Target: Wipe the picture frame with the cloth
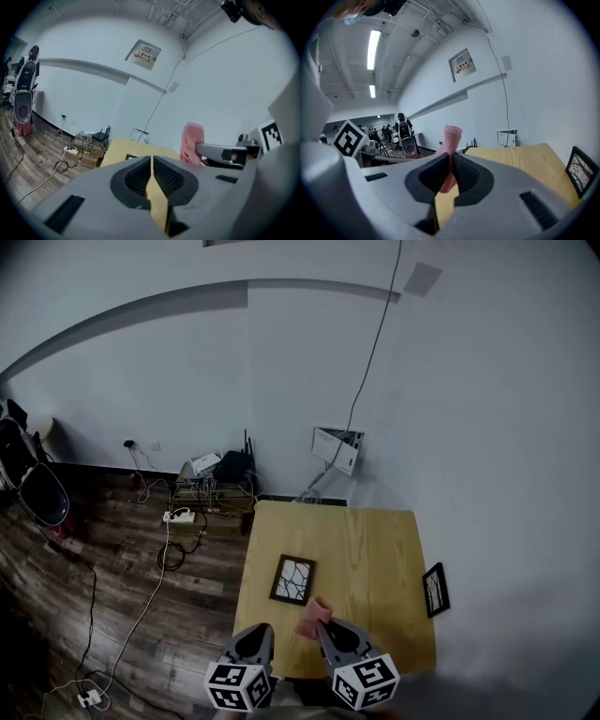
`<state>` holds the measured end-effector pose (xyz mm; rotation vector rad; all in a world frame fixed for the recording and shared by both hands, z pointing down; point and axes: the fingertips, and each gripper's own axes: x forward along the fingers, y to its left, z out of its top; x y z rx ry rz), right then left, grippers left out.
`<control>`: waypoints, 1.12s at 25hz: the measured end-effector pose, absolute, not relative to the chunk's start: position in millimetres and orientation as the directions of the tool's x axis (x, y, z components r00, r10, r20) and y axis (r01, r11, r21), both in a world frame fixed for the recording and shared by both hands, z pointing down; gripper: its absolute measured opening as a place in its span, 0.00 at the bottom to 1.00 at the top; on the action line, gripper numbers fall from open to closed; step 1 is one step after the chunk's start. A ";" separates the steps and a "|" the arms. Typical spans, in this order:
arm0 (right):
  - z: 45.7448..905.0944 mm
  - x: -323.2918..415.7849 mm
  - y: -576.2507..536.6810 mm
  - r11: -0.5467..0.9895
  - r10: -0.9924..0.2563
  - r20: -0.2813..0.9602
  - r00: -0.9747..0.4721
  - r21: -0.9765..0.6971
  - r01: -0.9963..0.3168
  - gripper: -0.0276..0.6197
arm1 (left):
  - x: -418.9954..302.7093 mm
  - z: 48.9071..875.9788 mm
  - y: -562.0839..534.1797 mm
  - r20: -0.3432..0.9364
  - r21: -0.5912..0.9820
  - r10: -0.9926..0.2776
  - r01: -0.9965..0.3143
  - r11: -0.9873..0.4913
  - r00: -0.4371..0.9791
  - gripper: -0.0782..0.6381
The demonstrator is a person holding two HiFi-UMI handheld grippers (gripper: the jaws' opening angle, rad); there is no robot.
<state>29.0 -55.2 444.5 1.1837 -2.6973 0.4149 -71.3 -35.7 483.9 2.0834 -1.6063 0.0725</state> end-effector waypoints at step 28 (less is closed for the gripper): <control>518.8 -31.5 -212.0 0.564 -0.689 0.407 -0.599 -0.217 -0.797 0.07 | -99.8 584.3 -159.0 0.543 0.434 -0.699 -0.868 -0.241 0.466 0.14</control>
